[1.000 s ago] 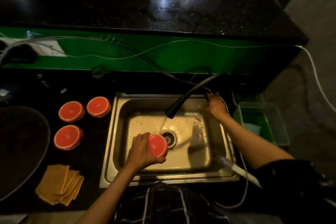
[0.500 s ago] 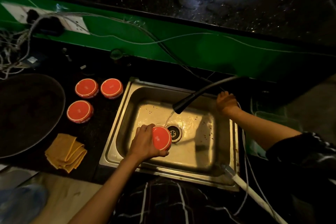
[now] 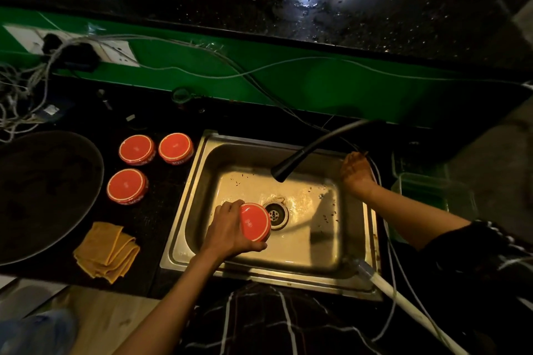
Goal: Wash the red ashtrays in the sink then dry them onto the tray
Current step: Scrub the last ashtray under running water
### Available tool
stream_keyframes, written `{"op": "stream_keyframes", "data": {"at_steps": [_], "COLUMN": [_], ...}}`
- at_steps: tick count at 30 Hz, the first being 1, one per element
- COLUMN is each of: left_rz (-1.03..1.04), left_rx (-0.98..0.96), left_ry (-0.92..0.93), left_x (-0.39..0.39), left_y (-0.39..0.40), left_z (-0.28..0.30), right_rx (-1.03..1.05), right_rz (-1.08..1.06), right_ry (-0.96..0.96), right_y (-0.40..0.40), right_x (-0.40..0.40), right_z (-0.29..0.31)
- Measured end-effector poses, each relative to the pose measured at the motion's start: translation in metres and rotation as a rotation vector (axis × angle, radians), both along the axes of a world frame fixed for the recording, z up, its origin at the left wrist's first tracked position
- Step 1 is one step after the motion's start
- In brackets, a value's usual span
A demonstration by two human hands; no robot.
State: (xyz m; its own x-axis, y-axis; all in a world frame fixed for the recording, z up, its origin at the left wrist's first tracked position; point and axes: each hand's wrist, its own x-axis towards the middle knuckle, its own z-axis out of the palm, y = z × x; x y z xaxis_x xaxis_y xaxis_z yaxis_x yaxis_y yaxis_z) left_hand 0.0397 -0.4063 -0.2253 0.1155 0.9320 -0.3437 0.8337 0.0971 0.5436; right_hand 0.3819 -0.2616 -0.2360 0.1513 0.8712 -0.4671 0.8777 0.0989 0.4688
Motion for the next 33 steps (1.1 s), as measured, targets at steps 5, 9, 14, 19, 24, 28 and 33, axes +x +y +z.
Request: {"op": "stream_keyframes", "data": {"at_steps": [5,9,14,19,24,28,33], "left_rz": [-0.029,-0.028,-0.048,-0.089,-0.103,-0.146,-0.176], "left_rx": [0.008,0.009,-0.003,-0.028,-0.066,-0.057,-0.075], "left_ry": [-0.022,-0.039,-0.037,-0.045,-0.029,-0.018,-0.026], "left_x": [-0.008,-0.015,-0.027,-0.048,-0.079,-0.107,-0.156], "left_y": [0.002,0.012,0.025,0.028,0.026,0.027,0.043], "left_z": [-0.002,-0.006,-0.009,-0.016,-0.025,-0.029,-0.032], "right_rx": [0.096,0.239,0.147,-0.151,-0.174,-0.165,-0.214], "right_rz": [-0.201,-0.453,-0.722,-1.043,-1.182,-1.045,-1.011], "right_ry": [0.192,0.403,0.871,1.4,1.519,1.439,1.387], "right_y": [-0.005,-0.036,-0.107,-0.156,-0.156,-0.149,-0.121], "right_x": [-0.01,-0.045,-0.114,-0.2,-0.242,-0.277,-0.323], "right_z": [0.005,0.007,0.0,0.015,0.009,0.005,-0.004]}}
